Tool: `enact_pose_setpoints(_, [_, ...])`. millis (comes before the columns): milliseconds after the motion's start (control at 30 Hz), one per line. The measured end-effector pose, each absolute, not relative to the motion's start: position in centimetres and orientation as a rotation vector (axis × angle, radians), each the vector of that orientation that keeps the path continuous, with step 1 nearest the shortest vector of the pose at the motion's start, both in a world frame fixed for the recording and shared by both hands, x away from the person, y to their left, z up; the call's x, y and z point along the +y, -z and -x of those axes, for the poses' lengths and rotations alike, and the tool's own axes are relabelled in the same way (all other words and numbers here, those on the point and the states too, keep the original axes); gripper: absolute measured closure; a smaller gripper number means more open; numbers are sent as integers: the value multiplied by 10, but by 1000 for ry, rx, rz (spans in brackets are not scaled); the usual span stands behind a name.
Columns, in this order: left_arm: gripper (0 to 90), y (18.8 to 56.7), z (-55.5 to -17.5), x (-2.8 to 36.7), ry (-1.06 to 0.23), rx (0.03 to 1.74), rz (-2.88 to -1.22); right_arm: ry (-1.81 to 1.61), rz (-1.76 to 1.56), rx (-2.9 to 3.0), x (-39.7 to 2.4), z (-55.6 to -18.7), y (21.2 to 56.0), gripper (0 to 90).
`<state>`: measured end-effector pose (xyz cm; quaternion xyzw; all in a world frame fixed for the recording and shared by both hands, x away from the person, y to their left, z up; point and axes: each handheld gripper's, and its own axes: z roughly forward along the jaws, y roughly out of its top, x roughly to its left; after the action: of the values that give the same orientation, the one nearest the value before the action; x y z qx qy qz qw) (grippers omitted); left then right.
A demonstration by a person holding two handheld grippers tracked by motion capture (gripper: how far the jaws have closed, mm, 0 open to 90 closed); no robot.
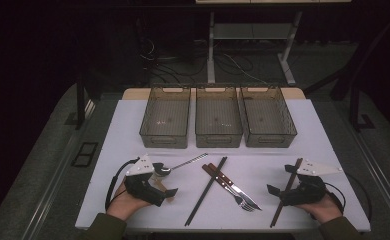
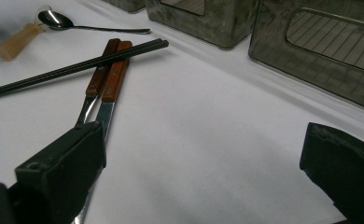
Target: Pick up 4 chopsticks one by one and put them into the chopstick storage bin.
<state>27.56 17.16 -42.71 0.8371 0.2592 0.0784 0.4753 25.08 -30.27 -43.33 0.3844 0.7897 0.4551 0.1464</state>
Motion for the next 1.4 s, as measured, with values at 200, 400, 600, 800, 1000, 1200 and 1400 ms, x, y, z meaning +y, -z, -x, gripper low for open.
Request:
enact_pose_setpoints(200, [0,427,-277,171,-186,639,-2036,-1302,-1109,2274,-304,-251,433,6])
enact_pose_setpoints(400, [0,427,-279,172,-180,649,-2031,-1283,-1126,2288,-307,-254,433,5])
enact_pose_setpoints(600, [0,427,-277,173,-182,636,-2038,-1260,-1156,2304,-309,-256,429,6])
enact_pose_setpoints(800, [0,427,-277,174,-185,637,-2028,-1227,-1159,2305,-311,-259,427,43])
enact_pose_setpoints(1000, [0,427,-277,174,-182,636,-2024,-1200,-1186,2285,-317,-264,427,67])
enact_pose_setpoints(1200, [0,427,-277,173,-181,637,-2025,-1211,-1188,2252,-324,-263,425,116])
enact_pose_setpoints(1400, [0,427,-276,173,-182,637,-2025,-1190,-1231,2225,-333,-266,426,220])
